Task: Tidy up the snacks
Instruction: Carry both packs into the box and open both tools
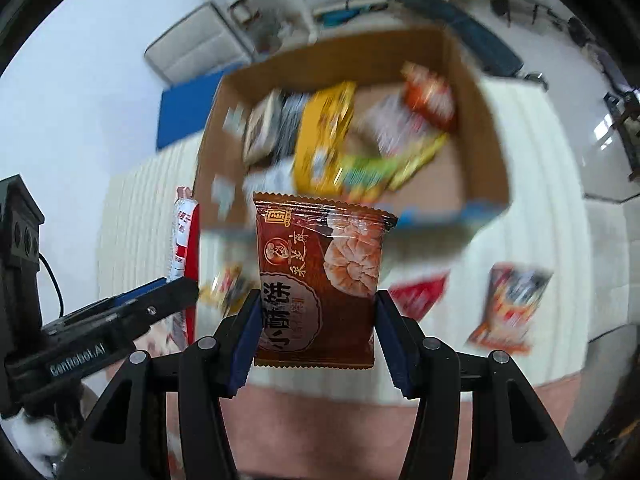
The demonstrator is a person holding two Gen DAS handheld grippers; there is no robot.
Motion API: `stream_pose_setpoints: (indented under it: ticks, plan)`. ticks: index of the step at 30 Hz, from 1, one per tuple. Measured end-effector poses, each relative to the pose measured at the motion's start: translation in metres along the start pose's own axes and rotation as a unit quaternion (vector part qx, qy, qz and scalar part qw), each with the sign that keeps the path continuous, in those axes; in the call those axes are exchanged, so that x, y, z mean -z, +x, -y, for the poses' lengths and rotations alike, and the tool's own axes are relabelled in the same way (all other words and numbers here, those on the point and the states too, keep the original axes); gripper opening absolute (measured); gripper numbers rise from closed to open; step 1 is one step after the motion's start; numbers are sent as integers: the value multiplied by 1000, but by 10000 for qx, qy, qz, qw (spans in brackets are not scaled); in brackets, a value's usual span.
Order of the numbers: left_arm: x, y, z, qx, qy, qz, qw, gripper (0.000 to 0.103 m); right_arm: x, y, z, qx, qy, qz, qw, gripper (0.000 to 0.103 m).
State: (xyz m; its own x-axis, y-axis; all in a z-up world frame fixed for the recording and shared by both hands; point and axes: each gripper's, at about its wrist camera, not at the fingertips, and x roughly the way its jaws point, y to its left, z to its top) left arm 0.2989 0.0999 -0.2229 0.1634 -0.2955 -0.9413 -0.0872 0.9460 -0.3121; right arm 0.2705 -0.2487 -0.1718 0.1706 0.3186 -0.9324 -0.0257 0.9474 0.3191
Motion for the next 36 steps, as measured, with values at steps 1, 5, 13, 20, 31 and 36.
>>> stream_pose_setpoints:
  ticks: [1,5,13,20,31,36]
  plan:
    - [-15,5,6,26,-15,-22,10000,47,-12,0,5,55,56,73,9999,58]
    - [-66,37,15,0,-105,-199,9997,47,-59,4,31,288,235,123,9992,58]
    - [-117,102,29,-173,-268,-778,9965,47,-106,55,63,591,426,-273,9970,58]
    - [-118,142,29,-359,-288,-1209,9916,49,-109,88,76,826,416,-598,9939,58]
    - [-110,148,26,-677,-112,-1293,9892,85,-109,110,81,1004,344,-1022,9891,90]
    - [-104,129,24,-875,27,-1075,9903,85,-107,107,81,1069,337,-1016,9885,90]
